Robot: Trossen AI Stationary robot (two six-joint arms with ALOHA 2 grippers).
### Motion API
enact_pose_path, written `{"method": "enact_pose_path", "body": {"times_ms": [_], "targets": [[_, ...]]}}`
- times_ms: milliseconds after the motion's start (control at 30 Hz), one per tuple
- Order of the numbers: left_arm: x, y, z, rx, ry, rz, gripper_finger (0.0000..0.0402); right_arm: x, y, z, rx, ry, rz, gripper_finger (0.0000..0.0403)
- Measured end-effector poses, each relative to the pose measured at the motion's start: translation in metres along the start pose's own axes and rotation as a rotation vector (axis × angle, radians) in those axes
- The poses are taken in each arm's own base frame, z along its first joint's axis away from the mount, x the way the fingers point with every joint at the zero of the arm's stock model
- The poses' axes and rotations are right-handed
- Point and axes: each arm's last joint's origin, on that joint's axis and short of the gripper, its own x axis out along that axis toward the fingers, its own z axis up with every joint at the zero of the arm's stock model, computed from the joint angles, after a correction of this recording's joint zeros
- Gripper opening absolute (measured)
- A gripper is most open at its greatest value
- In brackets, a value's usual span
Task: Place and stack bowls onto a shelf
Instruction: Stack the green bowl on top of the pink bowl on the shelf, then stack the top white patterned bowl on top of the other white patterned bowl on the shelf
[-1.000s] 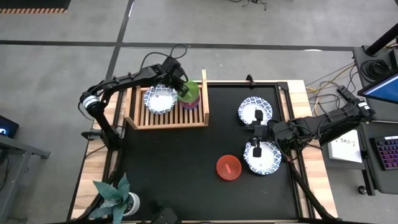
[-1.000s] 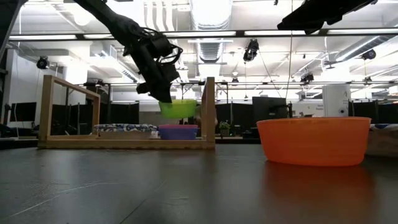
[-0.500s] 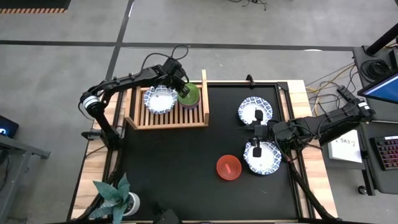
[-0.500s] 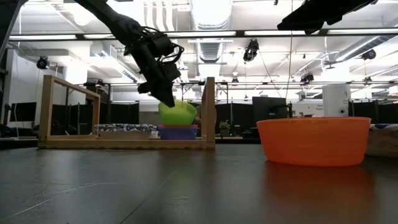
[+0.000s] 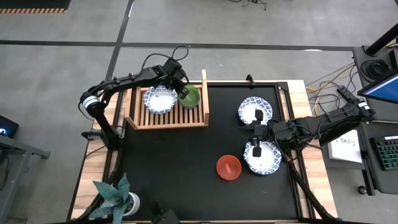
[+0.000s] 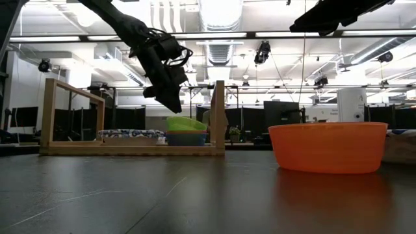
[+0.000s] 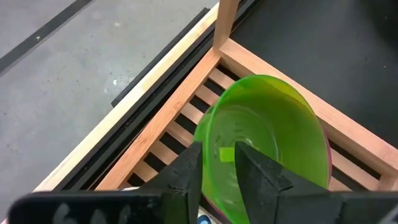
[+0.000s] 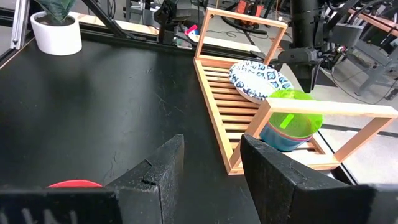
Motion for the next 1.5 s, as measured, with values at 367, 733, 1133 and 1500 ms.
{"method": "enact_pose_path", "body": {"times_ms": [367,733,1133,1500], "targets": [[-0.001,0.005,0.000,0.058,0.008,0.185,0.0124,0.000,0.000,0.000,0.003,0.000,0.000,0.0150],[-0.001,0.002,0.000,0.058,0.001,0.221,0.0054,0.000,0.000,0.000,0.003,0.000,-0.002,0.0150],[0.015,-0.007,-0.007,0.078,0.060,0.085,0.0002,0.000,0.000,0.000,-0.001,0.000,-0.002,0.0150],[0.023,-0.017,-0.015,0.063,0.129,0.074,0.0000,0.000,0.000,0.000,0.017,0.000,-0.002,0.0150]]}}
